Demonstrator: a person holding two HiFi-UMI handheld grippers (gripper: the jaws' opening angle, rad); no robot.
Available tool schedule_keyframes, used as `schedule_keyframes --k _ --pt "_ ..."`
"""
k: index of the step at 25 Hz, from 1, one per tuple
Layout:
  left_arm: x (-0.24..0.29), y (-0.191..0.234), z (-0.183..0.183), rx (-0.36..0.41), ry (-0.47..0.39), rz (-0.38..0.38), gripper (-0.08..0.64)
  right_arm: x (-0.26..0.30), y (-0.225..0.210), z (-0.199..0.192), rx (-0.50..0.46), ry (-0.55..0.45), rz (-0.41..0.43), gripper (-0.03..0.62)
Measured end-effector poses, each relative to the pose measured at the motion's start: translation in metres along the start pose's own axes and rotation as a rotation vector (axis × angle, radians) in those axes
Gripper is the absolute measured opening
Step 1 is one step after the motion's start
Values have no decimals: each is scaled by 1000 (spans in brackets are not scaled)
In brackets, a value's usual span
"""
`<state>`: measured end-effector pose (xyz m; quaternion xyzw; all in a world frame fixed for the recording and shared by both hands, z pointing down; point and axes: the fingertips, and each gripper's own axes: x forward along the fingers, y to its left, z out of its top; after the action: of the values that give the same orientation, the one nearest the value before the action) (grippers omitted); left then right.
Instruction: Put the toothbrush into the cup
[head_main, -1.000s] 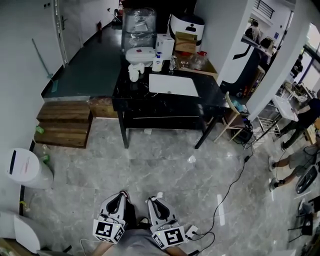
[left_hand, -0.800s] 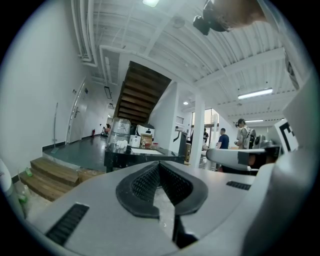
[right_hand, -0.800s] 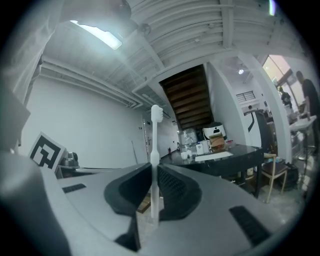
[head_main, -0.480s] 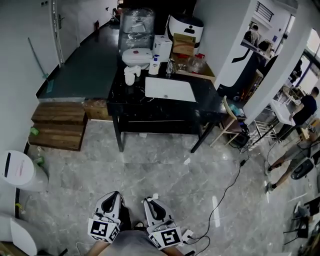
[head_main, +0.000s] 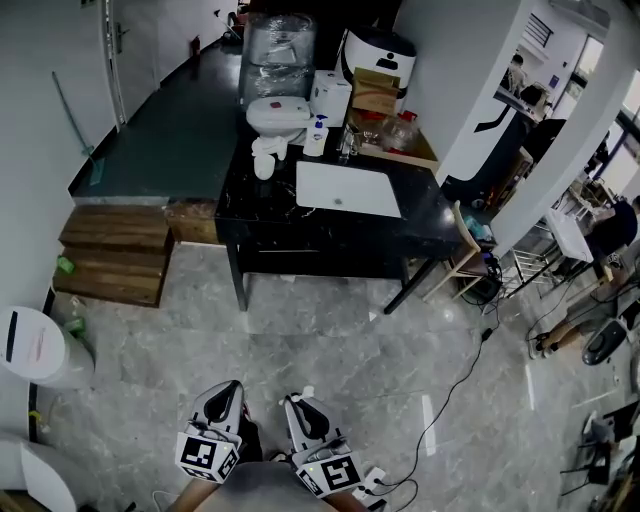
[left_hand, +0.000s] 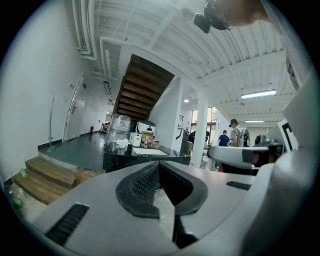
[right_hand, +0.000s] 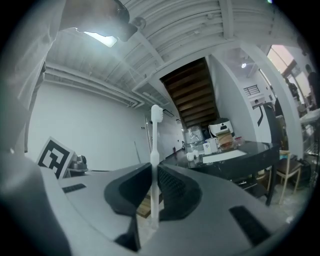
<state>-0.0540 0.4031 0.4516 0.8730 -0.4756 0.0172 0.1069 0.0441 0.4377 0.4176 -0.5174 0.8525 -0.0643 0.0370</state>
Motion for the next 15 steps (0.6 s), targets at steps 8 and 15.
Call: schedule_keyframes --k 8,15 --pt "42 44 16 -14 5 -30 9 64 -7 4 2 0 -6 44" --pt "72 94 37 1 -16 -70 9 124 0 12 -12 -13 -13 43"
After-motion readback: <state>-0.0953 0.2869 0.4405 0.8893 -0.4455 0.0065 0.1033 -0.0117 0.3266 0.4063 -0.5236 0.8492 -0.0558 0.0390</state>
